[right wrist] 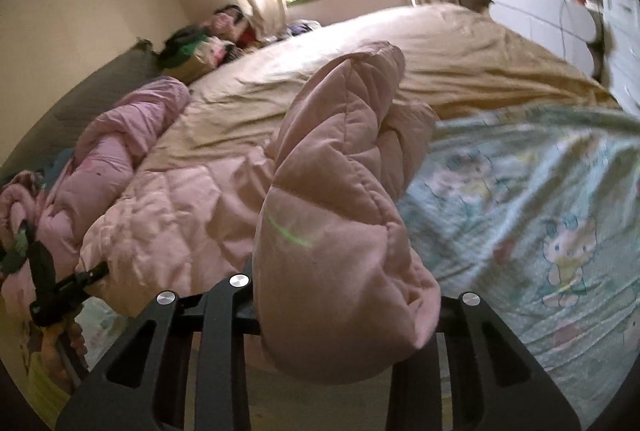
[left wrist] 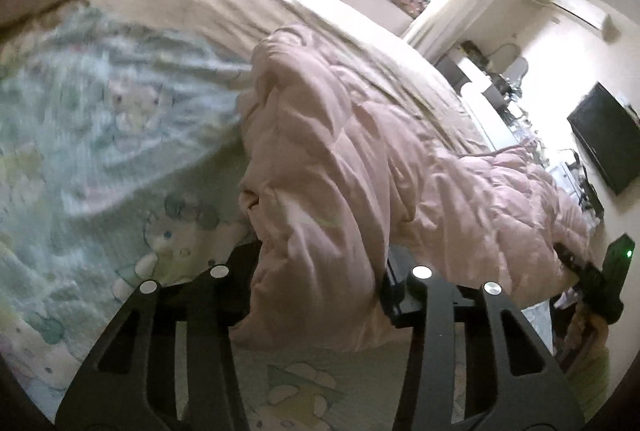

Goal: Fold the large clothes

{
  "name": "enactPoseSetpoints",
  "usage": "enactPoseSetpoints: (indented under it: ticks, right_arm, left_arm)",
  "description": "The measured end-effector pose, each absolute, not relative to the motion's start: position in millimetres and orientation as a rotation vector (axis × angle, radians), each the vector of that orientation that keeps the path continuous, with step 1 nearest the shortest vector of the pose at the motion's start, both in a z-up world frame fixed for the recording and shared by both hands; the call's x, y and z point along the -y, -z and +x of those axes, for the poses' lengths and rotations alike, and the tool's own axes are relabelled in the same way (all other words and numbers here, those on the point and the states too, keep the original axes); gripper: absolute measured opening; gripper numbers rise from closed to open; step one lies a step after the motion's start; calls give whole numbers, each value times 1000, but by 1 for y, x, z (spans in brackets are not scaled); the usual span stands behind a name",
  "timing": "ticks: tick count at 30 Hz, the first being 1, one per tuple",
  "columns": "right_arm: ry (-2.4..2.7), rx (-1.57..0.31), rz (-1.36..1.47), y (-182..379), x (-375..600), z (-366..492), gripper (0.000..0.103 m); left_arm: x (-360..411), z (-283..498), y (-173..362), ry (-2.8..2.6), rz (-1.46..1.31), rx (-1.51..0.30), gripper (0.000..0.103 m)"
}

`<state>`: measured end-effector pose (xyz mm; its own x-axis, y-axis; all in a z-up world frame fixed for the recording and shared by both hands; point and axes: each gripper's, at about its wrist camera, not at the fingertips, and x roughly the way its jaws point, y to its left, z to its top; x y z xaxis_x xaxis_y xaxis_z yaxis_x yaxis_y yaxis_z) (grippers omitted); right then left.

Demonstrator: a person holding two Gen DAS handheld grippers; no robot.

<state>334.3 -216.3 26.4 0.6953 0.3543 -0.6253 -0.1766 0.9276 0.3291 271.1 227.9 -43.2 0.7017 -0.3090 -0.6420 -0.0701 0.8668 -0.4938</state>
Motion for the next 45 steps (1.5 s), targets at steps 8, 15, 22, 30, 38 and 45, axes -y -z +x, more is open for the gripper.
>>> enactPoseSetpoints:
  ticks: [8, 15, 22, 30, 38, 45]
  right_arm:
    - [-377, -653, 219, -66, 195, 304, 26]
    - [-382, -651, 249, -66, 220, 260, 26]
    - [-342, -682, 315, -40, 251, 222, 26]
    - [-358, -680, 391, -22, 266, 188, 26]
    - [-376, -672, 373, -20, 269, 164, 26]
    - [-295, -730, 432, 4, 286, 171, 26]
  left_arm:
    - [-209, 252, 11, 172, -437, -753, 35]
    - [-194, 210, -7, 220, -403, -724, 35]
    - [-177, 174, 0, 233, -333, -744, 35]
    - [-177, 147, 12, 208, -324, -750, 35]
    - [-192, 134, 33, 172, -347, -794, 35]
    - [-189, 132, 39, 148, -316, -809, 35]
